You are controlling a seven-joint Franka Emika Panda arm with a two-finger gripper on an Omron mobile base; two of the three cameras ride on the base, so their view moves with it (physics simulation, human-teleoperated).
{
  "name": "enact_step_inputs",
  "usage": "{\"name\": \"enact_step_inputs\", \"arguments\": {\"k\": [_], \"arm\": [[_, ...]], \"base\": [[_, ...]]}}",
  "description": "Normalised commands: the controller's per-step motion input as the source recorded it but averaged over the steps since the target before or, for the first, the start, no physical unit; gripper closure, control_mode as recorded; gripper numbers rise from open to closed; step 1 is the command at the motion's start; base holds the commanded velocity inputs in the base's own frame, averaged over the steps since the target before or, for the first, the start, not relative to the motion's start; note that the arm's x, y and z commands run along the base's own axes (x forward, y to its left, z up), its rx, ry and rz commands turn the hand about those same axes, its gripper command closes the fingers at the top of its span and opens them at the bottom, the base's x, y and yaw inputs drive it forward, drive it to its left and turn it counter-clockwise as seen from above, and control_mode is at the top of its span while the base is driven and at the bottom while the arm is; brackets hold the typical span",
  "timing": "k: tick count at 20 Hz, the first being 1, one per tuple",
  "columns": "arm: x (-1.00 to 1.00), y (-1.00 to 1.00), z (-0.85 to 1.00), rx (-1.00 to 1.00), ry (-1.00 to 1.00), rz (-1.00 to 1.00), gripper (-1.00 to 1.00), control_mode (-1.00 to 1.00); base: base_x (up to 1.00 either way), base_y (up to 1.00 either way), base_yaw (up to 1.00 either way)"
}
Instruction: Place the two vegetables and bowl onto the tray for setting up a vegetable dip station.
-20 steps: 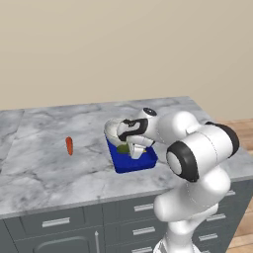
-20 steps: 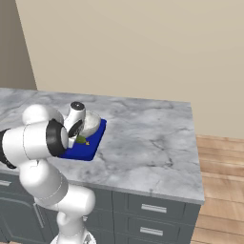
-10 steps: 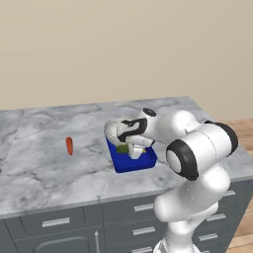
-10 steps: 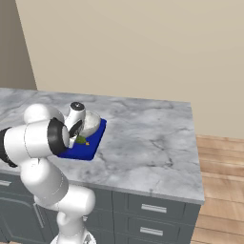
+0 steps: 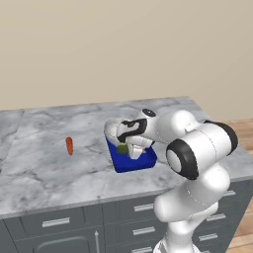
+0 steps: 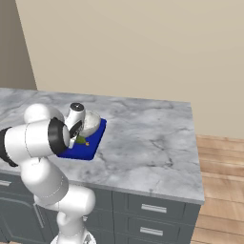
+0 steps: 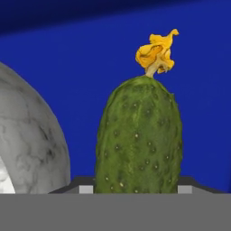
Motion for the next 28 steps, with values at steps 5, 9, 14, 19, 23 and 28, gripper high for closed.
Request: {"name": "enact_step_inputs", "arguments": {"k": [5, 9, 14, 19, 23, 28], "arm": [[0.0, 0.0, -0.07, 0.0, 0.0, 0.0, -1.0, -1.0], [0.0, 0.0, -0.02, 0.0, 0.0, 0.0, -1.0, -1.0], [-0.02, 0.0, 0.0, 0.0, 0.0, 0.0, -1.0, -1.0], [-0.08, 0.0, 0.1, 0.0, 0.0, 0.0, -1.0, -1.0], [-0.11, 0.0, 0.15, 0.0, 0.01, 0.0, -1.0, -1.0], [-0.11, 0.0, 0.15, 0.0, 0.08, 0.0, -1.0, -1.0]], "base": [[0.0, 0.0, 0.0], [0.0, 0.0, 0.0], [0.0, 0.0, 0.0], [0.0, 0.0, 0.0], [0.0, 0.0, 0.0], [0.0, 0.0, 0.0]]}}
